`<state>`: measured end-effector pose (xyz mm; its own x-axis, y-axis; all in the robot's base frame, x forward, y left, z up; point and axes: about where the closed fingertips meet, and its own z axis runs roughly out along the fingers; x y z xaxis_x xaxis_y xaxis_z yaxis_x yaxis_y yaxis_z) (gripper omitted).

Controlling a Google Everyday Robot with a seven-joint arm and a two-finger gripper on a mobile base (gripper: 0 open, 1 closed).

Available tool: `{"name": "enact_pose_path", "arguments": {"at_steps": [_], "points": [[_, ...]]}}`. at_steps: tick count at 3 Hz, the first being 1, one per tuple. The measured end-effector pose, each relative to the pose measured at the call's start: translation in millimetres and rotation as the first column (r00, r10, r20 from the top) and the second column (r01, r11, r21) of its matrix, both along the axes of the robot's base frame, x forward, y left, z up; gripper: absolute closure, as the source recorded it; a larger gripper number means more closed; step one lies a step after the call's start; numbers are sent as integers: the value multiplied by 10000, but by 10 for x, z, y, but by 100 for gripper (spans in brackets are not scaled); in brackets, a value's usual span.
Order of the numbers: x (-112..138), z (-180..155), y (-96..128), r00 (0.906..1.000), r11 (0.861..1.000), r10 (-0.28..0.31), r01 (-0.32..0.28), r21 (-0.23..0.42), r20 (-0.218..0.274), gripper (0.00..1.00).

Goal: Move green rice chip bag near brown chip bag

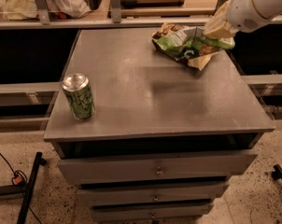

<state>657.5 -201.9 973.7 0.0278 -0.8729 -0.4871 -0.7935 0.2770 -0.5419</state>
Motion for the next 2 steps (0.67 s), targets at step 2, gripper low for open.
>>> {"name": "enact_pose_path", "arguments": {"at_steps": [2], "points": [[-1,-16,39,10000,10000,82,-82,14,-26,12]]}}
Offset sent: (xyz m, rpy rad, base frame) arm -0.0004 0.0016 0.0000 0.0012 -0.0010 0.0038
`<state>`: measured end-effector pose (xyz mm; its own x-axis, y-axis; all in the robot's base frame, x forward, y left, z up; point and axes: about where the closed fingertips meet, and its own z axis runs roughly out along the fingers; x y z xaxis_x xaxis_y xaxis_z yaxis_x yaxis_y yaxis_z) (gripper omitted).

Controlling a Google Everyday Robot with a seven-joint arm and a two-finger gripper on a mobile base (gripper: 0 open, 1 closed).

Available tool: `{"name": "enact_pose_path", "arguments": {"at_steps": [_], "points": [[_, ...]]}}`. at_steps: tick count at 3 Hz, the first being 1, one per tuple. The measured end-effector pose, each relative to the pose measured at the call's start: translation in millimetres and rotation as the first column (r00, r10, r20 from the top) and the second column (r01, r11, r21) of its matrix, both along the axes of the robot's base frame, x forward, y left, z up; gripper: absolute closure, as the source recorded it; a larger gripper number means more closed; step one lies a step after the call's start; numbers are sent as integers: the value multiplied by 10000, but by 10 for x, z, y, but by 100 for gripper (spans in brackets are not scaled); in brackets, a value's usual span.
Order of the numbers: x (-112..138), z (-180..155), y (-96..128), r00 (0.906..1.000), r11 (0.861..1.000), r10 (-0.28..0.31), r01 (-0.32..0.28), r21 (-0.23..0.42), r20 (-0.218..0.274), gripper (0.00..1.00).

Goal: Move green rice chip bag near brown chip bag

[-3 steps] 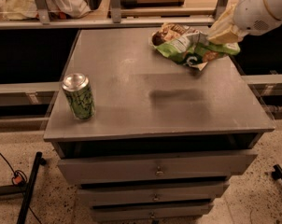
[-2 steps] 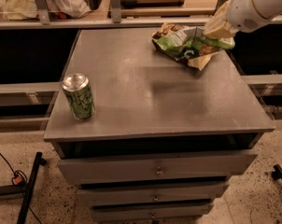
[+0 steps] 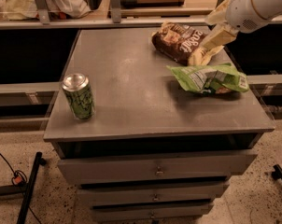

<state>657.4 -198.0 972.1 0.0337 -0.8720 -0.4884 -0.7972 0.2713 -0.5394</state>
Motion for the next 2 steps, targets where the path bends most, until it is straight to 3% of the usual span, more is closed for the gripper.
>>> {"name": "enact_pose_path", "arguments": {"at_steps": [1,2], "points": [[5,-15,19,10000,10000,31,-31,2,-25,0],[5,-15,19,10000,10000,31,-31,2,-25,0]]}}
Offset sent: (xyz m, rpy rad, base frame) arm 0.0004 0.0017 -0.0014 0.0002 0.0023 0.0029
